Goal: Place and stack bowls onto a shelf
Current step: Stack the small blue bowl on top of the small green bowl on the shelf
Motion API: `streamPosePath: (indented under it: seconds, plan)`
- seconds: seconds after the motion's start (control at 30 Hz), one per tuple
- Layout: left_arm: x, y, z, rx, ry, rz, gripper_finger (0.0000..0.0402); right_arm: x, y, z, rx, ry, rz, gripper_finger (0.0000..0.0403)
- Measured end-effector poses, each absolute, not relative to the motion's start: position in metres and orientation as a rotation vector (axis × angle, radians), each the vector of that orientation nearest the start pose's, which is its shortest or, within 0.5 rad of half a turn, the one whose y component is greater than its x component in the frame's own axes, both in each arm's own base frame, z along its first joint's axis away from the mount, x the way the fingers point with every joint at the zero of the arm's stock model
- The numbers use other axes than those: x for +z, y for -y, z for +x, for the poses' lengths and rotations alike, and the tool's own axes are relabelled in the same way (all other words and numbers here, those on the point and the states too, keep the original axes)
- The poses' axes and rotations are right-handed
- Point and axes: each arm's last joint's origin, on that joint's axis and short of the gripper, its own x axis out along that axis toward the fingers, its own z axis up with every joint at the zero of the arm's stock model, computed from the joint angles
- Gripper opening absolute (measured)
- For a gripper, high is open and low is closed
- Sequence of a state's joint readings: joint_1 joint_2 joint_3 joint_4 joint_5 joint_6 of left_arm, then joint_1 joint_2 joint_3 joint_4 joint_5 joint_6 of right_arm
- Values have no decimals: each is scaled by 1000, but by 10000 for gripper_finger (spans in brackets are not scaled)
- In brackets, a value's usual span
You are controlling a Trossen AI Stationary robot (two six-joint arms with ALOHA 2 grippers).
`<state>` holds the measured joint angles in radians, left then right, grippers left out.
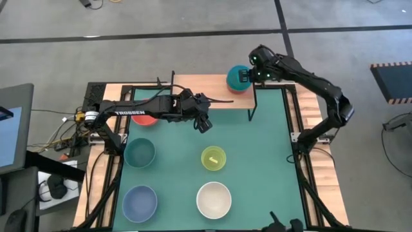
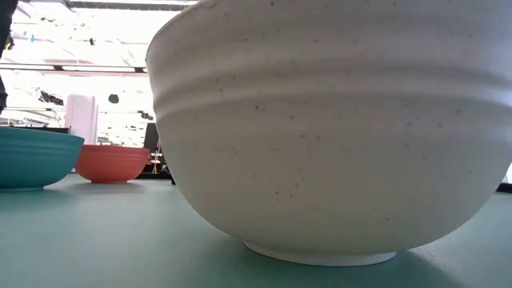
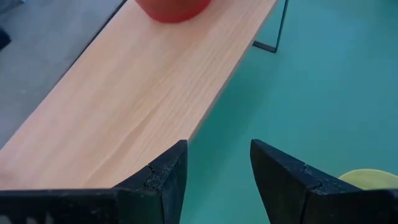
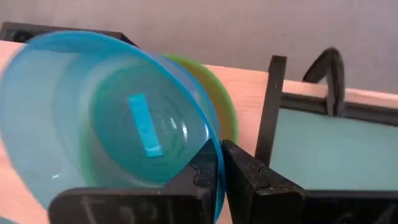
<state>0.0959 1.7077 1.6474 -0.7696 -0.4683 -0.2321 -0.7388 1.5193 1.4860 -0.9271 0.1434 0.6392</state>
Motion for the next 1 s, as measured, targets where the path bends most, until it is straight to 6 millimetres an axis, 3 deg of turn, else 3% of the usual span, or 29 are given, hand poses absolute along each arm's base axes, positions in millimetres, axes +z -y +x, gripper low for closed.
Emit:
streamPosePath:
  seconds: [0.23, 0.6, 0.83, 1.0]
  plan:
    - [341, -48, 364, 623, -758, -58, 161, 339, 217, 218, -1110, -664, 891, 80]
    - [341, -48, 364, 630, -751, -78, 161, 346, 215, 217, -1052, -654, 807, 151]
    - [341, -47, 364, 630, -750, -83, 161, 331, 218, 223, -1071, -765, 804, 135]
    - [341, -43, 365, 624, -752, -88, 161, 332, 213, 224, -1067, -771, 795, 125]
